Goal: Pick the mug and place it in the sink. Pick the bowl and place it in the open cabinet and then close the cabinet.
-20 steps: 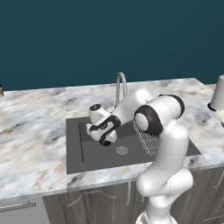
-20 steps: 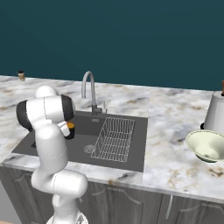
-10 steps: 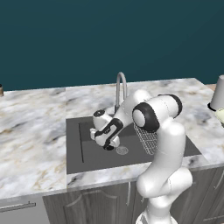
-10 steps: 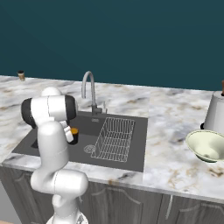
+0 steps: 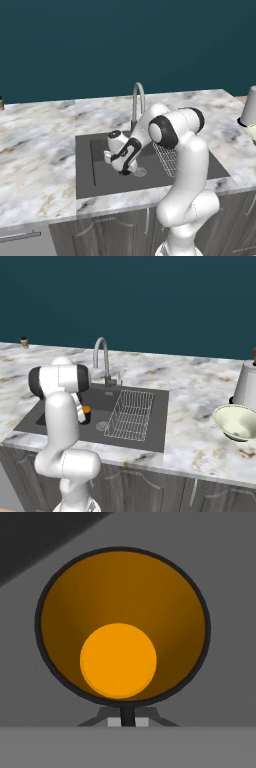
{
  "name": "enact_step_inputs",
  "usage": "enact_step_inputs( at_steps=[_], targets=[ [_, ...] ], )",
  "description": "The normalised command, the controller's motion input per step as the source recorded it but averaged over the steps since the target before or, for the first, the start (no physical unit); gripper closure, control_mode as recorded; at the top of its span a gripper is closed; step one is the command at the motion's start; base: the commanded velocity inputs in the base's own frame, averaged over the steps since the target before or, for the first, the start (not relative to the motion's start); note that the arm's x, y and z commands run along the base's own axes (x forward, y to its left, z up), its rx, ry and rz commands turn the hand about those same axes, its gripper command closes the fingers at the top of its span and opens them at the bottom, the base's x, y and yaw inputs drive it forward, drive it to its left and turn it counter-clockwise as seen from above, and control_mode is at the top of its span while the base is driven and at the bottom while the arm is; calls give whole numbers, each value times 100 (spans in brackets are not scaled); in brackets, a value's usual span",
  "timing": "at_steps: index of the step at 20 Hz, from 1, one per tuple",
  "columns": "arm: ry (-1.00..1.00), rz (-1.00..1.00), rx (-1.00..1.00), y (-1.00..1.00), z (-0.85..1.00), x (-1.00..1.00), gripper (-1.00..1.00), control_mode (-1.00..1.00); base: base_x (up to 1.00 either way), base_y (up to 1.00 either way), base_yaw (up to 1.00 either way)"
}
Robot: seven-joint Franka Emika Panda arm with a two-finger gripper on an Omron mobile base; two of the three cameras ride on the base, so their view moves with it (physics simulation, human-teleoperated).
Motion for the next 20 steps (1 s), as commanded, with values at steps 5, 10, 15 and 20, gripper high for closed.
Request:
enact_step_inputs(
  at_steps=[5,10,15,20],
  targets=[
    [0,0,0,-3,-23,8,100,-100,0,0,0],
    [0,0,0,-8,-20,16,100,-100,0,0,0],
    [0,0,0,-3,-22,22,100,-100,0,0,0],
    [0,0,0,0,-22,26,100,-100,0,0,0]
  ],
)
